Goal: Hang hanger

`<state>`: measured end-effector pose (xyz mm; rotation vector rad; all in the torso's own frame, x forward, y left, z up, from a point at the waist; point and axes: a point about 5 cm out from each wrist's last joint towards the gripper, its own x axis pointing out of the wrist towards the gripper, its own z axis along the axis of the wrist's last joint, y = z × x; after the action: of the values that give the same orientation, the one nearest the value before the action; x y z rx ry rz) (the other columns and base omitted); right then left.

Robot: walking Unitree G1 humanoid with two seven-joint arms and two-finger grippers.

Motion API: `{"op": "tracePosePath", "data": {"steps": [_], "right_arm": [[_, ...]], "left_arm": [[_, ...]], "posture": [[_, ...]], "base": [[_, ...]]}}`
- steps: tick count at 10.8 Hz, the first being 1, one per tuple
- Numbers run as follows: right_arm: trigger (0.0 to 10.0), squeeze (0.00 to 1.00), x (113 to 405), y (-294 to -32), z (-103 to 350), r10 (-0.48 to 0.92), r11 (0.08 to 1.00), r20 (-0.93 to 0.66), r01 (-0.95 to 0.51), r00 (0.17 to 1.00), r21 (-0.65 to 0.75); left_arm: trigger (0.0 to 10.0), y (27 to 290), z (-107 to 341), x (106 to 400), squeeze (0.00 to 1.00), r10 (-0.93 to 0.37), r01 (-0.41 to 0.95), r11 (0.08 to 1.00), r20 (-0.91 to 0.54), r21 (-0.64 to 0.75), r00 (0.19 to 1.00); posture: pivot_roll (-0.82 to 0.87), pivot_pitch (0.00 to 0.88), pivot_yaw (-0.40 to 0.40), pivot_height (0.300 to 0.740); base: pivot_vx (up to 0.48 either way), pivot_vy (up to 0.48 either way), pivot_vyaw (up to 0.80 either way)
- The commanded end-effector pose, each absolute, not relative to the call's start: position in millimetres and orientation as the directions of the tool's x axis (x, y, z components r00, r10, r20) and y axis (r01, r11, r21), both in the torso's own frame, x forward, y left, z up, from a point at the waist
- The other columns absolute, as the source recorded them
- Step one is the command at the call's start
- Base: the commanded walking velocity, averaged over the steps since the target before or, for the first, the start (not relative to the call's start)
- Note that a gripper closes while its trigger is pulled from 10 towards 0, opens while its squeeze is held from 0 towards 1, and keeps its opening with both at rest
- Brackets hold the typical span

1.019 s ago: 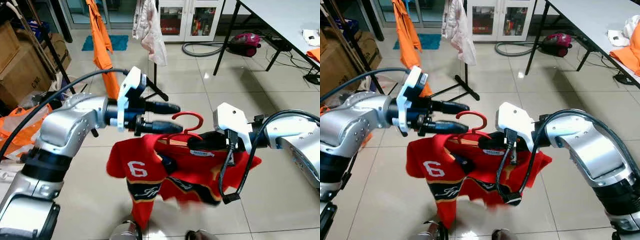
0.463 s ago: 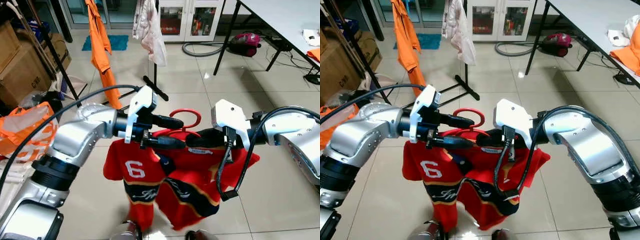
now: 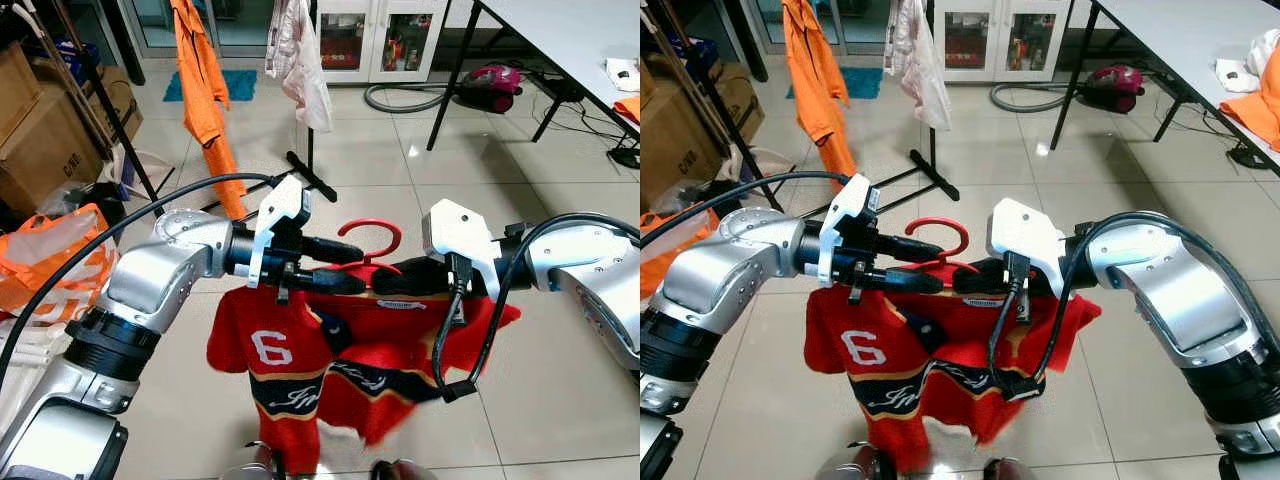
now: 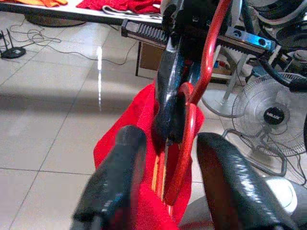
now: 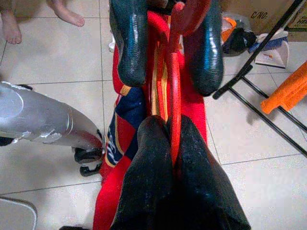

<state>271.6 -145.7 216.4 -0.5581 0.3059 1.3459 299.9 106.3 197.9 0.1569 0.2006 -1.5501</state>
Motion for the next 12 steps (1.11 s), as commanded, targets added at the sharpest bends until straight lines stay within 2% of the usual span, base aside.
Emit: {"op": "tracePosePath", "data": {"steps": [1,8,10,11,12], "right_arm": [[10.0,0.0,273.2,-142.8,226.6,0.835,0.103,-0.506,-0.965,0.216,-0.242],[10.0,0.0,275.4,-141.7,230.2,0.836,0.104,-0.5,-0.959,0.227,-0.262],[10.0,0.0,274.8,-141.9,231.1,0.836,0.103,-0.499,-0.959,0.228,-0.265],[10.0,0.67,274.3,-143.2,233.2,0.838,0.105,-0.496,-0.959,0.228,-0.264],[10.0,1.0,275.4,-146.4,238.8,0.841,0.127,-0.48,-0.953,0.251,-0.275]], "left_arm": [[0.0,106.1,197.7,300.2,0.0,-0.971,1.0,0.01,-0.241,-0.015,0.007],[0.0,102.7,193.0,313.3,0.0,-0.962,0.99,0.124,-0.237,0.071,0.137],[0.0,103.1,192.9,312.1,0.0,-0.968,0.991,0.118,-0.216,0.07,0.13],[0.0,106.4,198.3,311.7,0.0,-0.978,0.992,0.107,-0.174,0.067,0.117],[0.0,111.8,204.9,312.4,0.0,-0.983,0.991,0.105,-0.142,0.078,0.115]], "posture": [[-0.06,0.109,0.042,0.74],[-0.06,0.101,0.047,0.74],[-0.06,0.094,0.046,0.74],[-0.06,0.091,0.046,0.74],[-0.07,0.079,0.044,0.74]], "base": [[0.0,0.0,0.0],[0.0,0.0,0.0],[0.0,0.0,0.0],[0.0,0.0,0.0],[0.0,0.0,0.0]]}}
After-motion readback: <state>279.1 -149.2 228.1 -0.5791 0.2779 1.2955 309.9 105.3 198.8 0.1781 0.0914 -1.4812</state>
